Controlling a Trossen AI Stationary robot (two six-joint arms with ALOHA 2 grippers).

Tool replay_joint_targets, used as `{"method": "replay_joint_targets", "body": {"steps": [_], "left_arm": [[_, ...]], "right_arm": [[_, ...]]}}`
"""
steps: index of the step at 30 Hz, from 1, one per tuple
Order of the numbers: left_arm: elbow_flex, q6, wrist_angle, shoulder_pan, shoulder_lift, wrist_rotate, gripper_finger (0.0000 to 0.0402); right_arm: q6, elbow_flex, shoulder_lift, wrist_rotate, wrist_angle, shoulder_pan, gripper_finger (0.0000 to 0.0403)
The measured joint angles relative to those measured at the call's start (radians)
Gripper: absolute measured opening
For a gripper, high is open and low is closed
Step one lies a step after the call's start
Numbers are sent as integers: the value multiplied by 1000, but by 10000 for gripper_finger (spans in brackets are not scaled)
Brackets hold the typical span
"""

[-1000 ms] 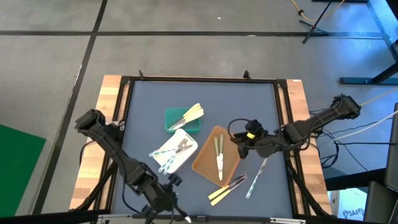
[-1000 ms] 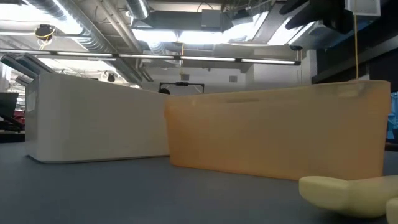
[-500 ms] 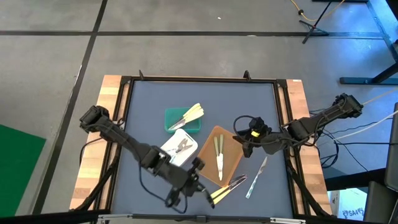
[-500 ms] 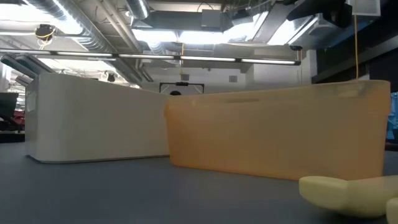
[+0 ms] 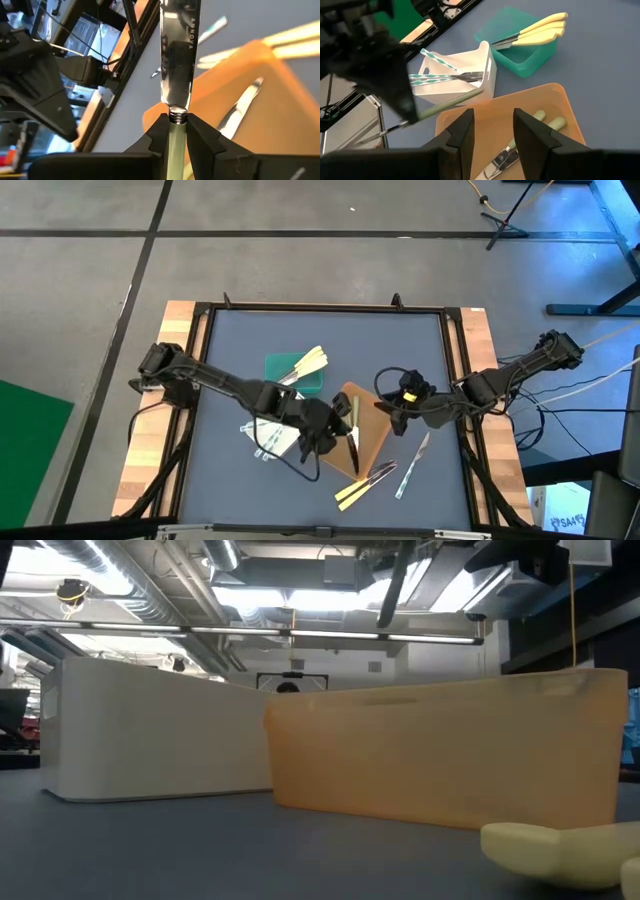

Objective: Sort silverware by color (type)
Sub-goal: Put the green knife into the orange bin

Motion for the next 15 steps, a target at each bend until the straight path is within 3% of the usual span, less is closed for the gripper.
{"method": "replay_joint_targets", "body": {"steps": [15], "left_arm": [[0, 330, 7, 111, 155, -1, 44]], "right_arm": [[0, 0, 0, -23, -1, 0, 121]]}}
